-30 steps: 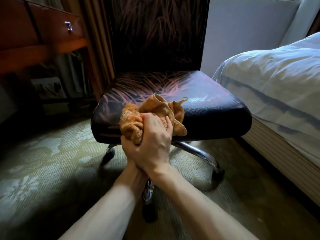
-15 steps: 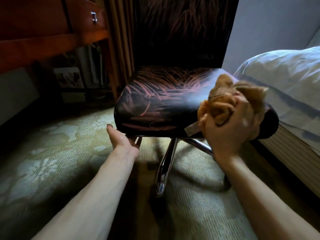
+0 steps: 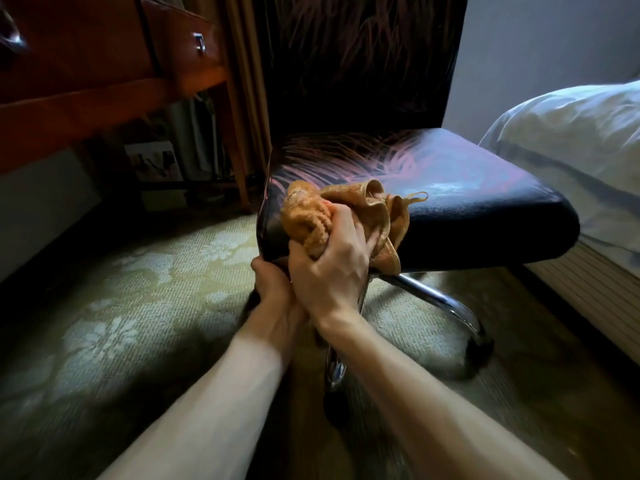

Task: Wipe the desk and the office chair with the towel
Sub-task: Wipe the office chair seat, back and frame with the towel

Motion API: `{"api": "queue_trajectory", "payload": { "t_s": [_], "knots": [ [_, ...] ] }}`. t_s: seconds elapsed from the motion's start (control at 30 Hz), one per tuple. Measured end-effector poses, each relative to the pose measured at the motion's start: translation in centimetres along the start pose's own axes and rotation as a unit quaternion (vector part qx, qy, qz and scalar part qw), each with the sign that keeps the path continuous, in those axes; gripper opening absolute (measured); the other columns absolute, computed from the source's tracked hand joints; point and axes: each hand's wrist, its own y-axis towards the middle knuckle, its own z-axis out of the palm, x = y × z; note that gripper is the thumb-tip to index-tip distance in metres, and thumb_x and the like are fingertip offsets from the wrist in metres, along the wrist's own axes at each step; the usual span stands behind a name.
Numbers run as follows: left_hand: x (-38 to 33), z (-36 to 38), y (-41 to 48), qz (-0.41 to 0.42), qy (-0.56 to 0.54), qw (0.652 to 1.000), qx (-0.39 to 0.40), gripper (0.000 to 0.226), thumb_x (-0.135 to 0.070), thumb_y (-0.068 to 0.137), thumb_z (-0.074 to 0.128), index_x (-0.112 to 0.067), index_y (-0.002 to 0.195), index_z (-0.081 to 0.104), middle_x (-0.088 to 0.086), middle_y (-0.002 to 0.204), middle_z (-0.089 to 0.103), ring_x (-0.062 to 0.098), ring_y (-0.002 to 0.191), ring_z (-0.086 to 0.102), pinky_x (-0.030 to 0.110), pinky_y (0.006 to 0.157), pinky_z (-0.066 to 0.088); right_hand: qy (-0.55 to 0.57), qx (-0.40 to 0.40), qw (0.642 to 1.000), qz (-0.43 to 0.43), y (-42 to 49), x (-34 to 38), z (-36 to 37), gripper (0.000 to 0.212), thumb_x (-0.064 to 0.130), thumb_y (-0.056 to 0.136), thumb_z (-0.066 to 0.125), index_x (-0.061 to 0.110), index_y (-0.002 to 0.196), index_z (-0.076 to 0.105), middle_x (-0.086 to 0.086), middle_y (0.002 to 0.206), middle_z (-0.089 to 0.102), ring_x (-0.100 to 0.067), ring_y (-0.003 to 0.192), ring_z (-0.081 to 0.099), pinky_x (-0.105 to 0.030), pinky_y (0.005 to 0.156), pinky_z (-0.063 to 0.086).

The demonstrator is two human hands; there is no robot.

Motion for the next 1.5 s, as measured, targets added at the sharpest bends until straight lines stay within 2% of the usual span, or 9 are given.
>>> {"api": "queue_trajectory", "payload": {
  "t_s": [0.13,0.23,0.33,0.6,0.9,1.0,1.13,1.37,1.5],
  "knots": [
    [-1.0,-0.1,0.6,-0.077,-0.013,0.997,0.008,0.033,-0.023,0.105,0.037,-0.019,0.107,0.069,0.003,0.090,0.068,0.014,0.070,0.067,0.014,0.038,0.045,0.101,-0.097,0.990,-0.007,2.6,-0.9,-3.4,0.033,0.018,0.074,0.069,0.003,0.102,0.063,-0.003,0.097,0.066,-0.020,0.094,0.061,-0.051,0.094,0.051],
    [-0.9,-0.2,0.6,-0.051,-0.014,0.999,-0.015,0.035,-0.024,0.107,0.042,-0.015,0.122,0.072,0.007,0.118,0.074,0.024,0.110,0.070,0.034,0.084,0.063,0.104,-0.228,0.967,-0.034,6.1,-3.4,-7.5,0.022,0.006,0.074,0.065,0.005,0.095,0.058,0.007,0.089,0.060,-0.004,0.085,0.060,-0.037,0.085,0.053],
    [-0.5,-0.2,0.8,-0.042,0.001,0.999,-0.016,0.037,-0.033,0.108,0.041,-0.017,0.117,0.073,0.010,0.119,0.073,0.027,0.112,0.068,0.043,0.102,0.057,0.011,-0.279,0.960,-0.035,8.4,-6.6,-11.0,0.026,0.011,0.078,0.065,0.013,0.101,0.054,-0.008,0.100,0.067,-0.026,0.099,0.065,-0.046,0.094,0.051],
    [0.1,0.1,0.9,-0.052,0.003,0.998,-0.020,0.050,-0.041,0.108,0.035,-0.016,0.149,0.050,0.011,0.145,0.059,0.029,0.129,0.059,0.044,0.114,0.046,-0.108,-0.142,0.981,-0.077,1.3,-8.6,-5.2,0.049,0.012,0.071,0.075,-0.004,0.115,0.062,-0.018,0.133,0.062,-0.045,0.125,0.053,-0.071,0.109,0.033],
    [0.0,-1.4,0.5,-0.056,0.019,0.995,0.080,0.039,-0.015,0.113,0.028,-0.001,0.129,0.061,0.012,0.108,0.069,0.015,0.089,0.071,0.014,0.071,0.054,0.115,-0.064,0.991,-0.021,-3.8,-1.6,1.2,0.053,0.030,0.079,0.069,0.004,0.124,0.057,-0.014,0.142,0.054,-0.031,0.136,0.047,-0.048,0.117,0.035],
    [-0.4,-1.2,0.0,-0.056,0.071,0.992,0.092,0.050,-0.016,0.107,0.029,-0.003,0.099,0.077,0.018,0.089,0.075,0.029,0.081,0.075,0.031,0.070,0.061,0.177,-0.089,0.980,0.019,-2.7,-1.2,0.4,0.056,0.019,0.079,0.073,0.015,0.131,0.052,-0.016,0.137,0.057,-0.032,0.132,0.053,-0.053,0.113,0.039],
    [-0.4,-0.8,-0.5,-0.074,0.082,0.993,0.031,0.041,-0.024,0.103,0.032,-0.014,0.113,0.070,0.014,0.109,0.072,0.033,0.103,0.069,0.035,0.076,0.053,0.188,-0.180,0.964,0.049,0.9,-2.7,-3.2,0.056,0.030,0.091,0.069,0.010,0.137,0.043,-0.022,0.136,0.054,-0.038,0.127,0.056,-0.061,0.111,0.039],
    [1.0,-0.6,-1.4,-0.059,0.067,0.996,0.021,0.047,-0.032,0.111,0.026,-0.014,0.136,0.061,0.012,0.136,0.064,0.032,0.126,0.060,0.048,0.114,0.044,-0.079,-0.175,0.981,0.013,4.4,-6.5,-6.8,0.051,0.022,0.085,0.071,-0.007,0.124,0.057,-0.025,0.131,0.060,-0.036,0.128,0.051,-0.027,0.118,0.025],
    [2.5,0.0,-0.6,-0.017,0.094,0.995,-0.003,0.053,-0.037,0.112,0.025,-0.005,0.139,0.057,0.019,0.140,0.061,0.035,0.130,0.058,0.045,0.115,0.043,-0.013,-0.118,0.992,0.037,0.9,-4.7,-3.7,0.054,0.022,0.082,0.074,-0.007,0.125,0.057,-0.024,0.128,0.058,-0.039,0.125,0.053,-0.051,0.113,0.037]
  ]
}}
